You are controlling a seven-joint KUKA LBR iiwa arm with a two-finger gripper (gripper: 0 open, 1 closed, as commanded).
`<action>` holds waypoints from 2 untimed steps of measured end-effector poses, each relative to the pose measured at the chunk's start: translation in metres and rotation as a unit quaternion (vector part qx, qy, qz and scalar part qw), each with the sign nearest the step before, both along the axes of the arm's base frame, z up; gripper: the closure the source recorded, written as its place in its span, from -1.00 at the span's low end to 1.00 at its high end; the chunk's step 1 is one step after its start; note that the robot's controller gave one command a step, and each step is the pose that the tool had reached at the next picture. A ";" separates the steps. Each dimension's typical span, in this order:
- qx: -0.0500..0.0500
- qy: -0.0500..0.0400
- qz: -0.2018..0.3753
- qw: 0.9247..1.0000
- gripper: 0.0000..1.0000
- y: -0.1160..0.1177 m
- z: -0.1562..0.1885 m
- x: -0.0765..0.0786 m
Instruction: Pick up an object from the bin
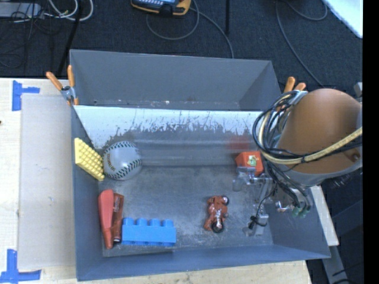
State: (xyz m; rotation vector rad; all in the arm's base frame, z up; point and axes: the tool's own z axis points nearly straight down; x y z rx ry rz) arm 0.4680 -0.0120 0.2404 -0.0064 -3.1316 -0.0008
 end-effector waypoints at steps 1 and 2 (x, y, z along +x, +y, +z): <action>0.000 -0.004 0.000 1.000 -1.00 0.000 0.004 0.001; 0.000 -0.005 0.057 0.998 -1.00 0.001 -0.040 0.021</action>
Offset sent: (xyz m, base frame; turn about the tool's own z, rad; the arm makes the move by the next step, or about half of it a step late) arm 0.0742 0.0044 -0.1704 -0.4273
